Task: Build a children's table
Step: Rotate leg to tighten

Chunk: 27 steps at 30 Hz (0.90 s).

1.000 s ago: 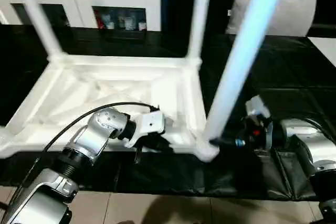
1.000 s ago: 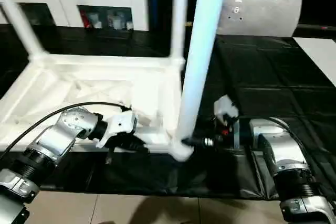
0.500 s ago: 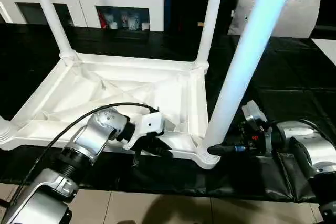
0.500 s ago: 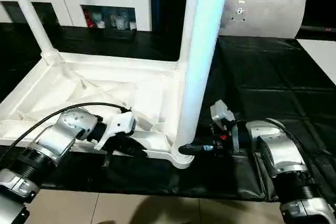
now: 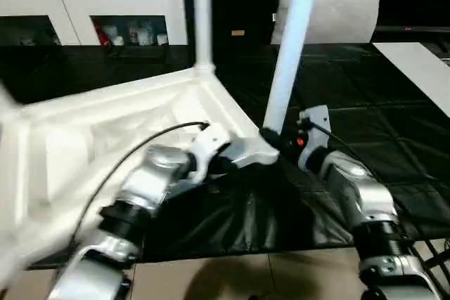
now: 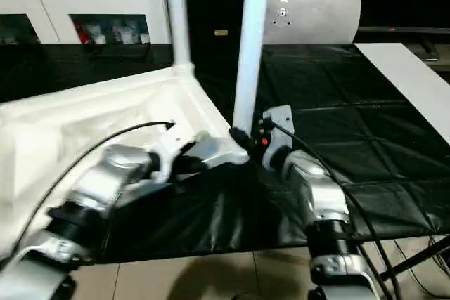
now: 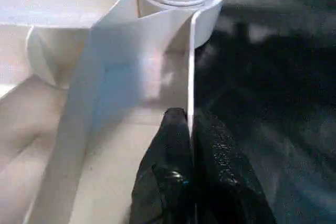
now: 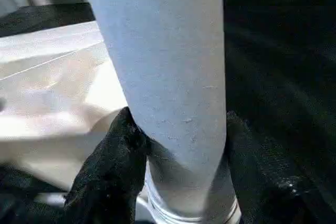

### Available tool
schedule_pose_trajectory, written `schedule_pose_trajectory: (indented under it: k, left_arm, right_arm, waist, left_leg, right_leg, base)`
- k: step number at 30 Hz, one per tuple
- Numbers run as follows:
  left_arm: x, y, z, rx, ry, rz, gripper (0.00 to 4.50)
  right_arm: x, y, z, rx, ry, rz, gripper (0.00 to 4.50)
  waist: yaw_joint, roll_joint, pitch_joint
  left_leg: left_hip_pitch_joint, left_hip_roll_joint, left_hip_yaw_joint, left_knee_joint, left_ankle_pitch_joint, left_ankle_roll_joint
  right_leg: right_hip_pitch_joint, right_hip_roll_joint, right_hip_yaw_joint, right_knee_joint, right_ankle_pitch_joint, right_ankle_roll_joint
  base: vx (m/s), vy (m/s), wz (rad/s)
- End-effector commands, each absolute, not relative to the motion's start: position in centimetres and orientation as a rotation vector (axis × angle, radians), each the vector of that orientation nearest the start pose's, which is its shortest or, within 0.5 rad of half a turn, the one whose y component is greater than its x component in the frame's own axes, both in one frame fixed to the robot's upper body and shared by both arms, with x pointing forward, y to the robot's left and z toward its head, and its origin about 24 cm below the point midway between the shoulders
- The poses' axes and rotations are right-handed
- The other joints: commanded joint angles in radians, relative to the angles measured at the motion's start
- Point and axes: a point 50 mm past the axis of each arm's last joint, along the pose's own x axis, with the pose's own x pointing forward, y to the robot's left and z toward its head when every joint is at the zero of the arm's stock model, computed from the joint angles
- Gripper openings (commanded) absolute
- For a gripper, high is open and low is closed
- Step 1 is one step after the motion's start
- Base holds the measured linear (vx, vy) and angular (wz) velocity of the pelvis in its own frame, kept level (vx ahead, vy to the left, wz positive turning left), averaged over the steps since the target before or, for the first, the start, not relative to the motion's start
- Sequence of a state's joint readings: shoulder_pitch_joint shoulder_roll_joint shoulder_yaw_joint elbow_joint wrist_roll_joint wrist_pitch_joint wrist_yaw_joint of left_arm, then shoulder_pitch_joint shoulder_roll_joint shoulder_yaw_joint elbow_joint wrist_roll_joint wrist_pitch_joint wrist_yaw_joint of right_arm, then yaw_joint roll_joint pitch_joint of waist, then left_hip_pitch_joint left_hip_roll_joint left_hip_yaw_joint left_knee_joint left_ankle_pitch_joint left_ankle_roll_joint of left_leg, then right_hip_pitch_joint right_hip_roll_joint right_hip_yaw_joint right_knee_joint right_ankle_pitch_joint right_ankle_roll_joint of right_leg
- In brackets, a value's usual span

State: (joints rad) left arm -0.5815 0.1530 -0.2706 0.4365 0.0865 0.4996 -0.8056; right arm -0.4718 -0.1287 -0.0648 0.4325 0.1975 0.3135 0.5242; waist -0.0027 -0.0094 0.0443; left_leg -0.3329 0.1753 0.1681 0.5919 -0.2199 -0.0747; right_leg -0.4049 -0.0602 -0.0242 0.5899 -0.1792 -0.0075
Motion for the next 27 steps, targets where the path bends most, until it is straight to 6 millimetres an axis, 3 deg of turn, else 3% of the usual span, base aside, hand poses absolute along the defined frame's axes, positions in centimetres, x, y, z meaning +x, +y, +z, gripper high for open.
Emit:
schedule_pose_trajectory:
  k: [1,7,9,13,18,21,23,27]
  left_arm:
    - [31.3,4.1,5.2,0.231,0.480,-1.068,0.00]
    - [31.3,4.7,4.9,0.293,0.482,-1.071,0.00]
    - [31.4,5.0,4.9,0.307,0.476,-1.079,0.00]
    - [31.5,6.6,4.6,0.346,0.497,-1.100,0.00]
    - [31.1,7.7,4.4,0.406,0.492,-1.192,0.00]
    - [30.6,8.5,4.1,0.453,0.523,-1.275,0.00]
    - [29.6,9.3,3.9,0.524,0.530,-1.429,0.00]
    - [29.1,9.8,3.8,0.591,0.541,-1.528,0.00]
  right_arm:
    - [32.6,-11.5,3.2,0.165,0.333,0.547,2.65]
    - [32.0,-13.5,4.3,0.146,0.247,0.630,3.08]
    - [31.8,-14.1,4.5,0.131,0.238,0.649,3.19]
    - [30.9,-17.1,5.6,0.040,0.187,0.780,3.49]
    - [30.2,-19.0,6.7,-0.028,0.189,0.893,3.95]
    - [29.4,-20.0,7.4,-0.078,0.213,1.028,3.95]
    - [29.2,-20.8,7.9,-0.123,0.220,1.127,3.95]
    - [28.9,-20.8,7.9,-0.133,0.243,1.223,3.78]
  waist:
    - [0.009,-0.007,-0.045]
    - [0.026,-0.006,-0.049]
    - [0.034,-0.007,-0.052]
    - [0.051,-0.008,-0.052]
    - [0.050,-0.009,-0.050]
    - [0.049,-0.006,-0.050]
    - [0.053,-0.005,-0.050]
    - [0.061,0.000,-0.050]
  left_leg:
    - [-0.014,0.036,-0.015,-0.079,-0.239,0.032]
    - [-0.020,0.038,-0.009,-0.075,-0.171,0.072]
    - [-0.019,0.037,-0.007,-0.071,-0.143,0.087]
    - [-0.019,0.039,-0.006,-0.068,-0.112,0.113]
    - [-0.020,0.039,-0.006,-0.068,-0.143,0.114]
    - [-0.020,0.044,-0.007,-0.068,-0.133,0.122]
    - [-0.019,0.048,-0.007,-0.068,-0.133,0.125]
    - [-0.014,0.052,-0.006,-0.070,-0.131,0.116]
  right_leg:
    - [0.034,-0.066,0.030,-0.095,-0.468,-0.147]
    - [0.049,-0.066,0.034,-0.080,-0.285,-0.206]
    - [0.051,-0.068,0.035,-0.076,-0.254,-0.216]
    - [0.056,-0.069,0.033,-0.072,-0.213,-0.227]
    - [0.058,-0.070,0.028,-0.079,-0.289,-0.214]
    - [0.055,-0.072,0.025,-0.075,-0.267,-0.226]
    - [0.053,-0.075,0.023,-0.075,-0.269,-0.235]
    - [0.051,-0.074,0.022,-0.069,-0.235,-0.254]
  base:
    - [0.000,0.000,0.00]
    - [0.000,0.000,0.00]
    - [0.000,0.000,0.00]
    - [0.000,0.000,0.00]
    - [0.000,0.000,0.00]
    - [0.000,0.000,0.00]
    - [0.000,0.000,0.00]
    - [0.000,0.000,0.00]
